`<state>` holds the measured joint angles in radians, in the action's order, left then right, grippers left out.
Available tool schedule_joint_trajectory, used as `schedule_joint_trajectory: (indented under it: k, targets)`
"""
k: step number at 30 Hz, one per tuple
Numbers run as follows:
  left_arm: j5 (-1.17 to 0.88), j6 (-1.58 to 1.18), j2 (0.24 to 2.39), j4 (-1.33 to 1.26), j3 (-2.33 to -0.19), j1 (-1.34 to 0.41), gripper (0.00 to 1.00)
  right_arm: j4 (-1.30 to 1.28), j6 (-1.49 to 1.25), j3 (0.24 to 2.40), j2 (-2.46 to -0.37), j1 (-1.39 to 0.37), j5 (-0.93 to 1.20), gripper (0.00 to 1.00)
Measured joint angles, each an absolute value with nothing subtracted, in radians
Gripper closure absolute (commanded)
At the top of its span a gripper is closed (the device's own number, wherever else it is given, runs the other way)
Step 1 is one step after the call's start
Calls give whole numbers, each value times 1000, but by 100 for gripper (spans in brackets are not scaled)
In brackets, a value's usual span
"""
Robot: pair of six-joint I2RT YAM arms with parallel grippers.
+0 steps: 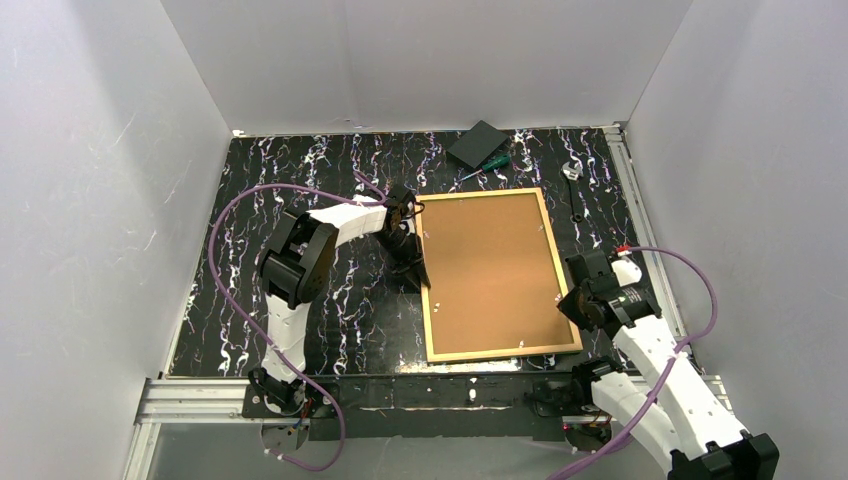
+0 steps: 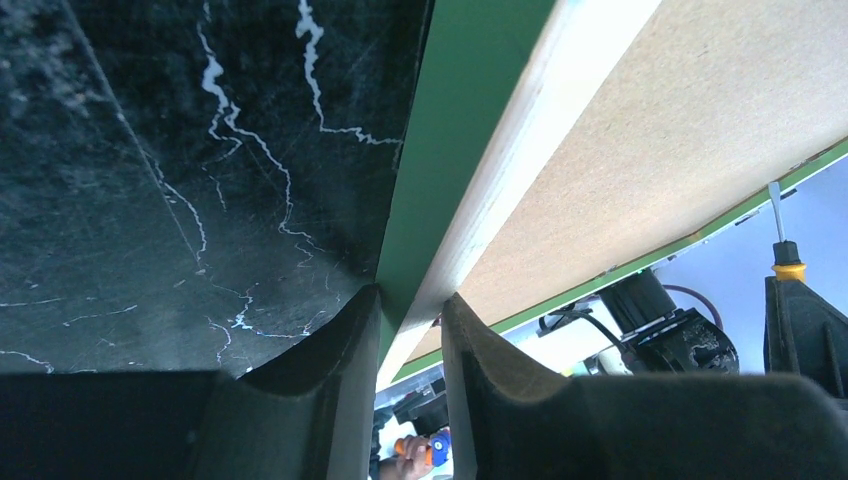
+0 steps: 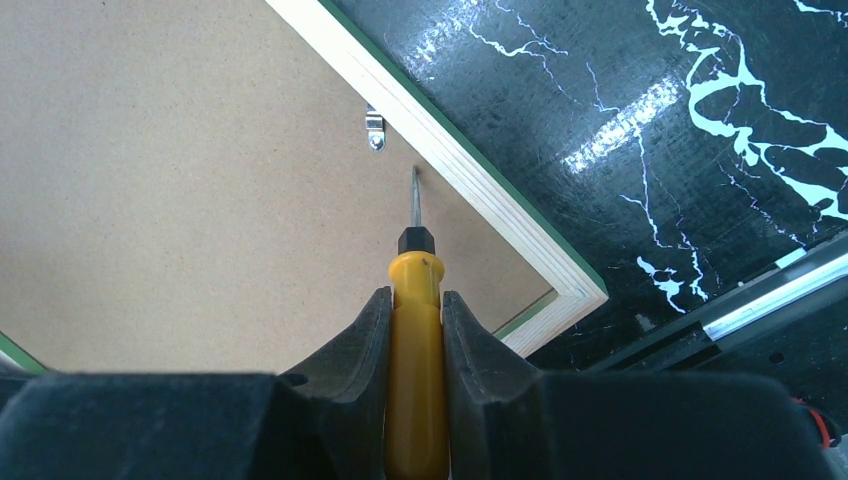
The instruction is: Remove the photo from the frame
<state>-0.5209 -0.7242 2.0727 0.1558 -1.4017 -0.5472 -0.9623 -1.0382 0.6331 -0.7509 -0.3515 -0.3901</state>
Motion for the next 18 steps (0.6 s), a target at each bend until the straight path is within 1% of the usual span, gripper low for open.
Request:
schedule_joint_trajectory:
  k: [5, 11, 18]
  targets:
    - [-523, -722, 2074, 157, -1403, -547, 96, -951, -1027, 639, -771, -348, -392, 99]
    - [-524, -722, 2074, 158, -1404, -547, 100, -910, -990, 646, -812, -338, -406, 99]
    - [-538, -718, 2087, 167, -1415, -546, 100, -877, -945, 657, -850, -326, -410, 99]
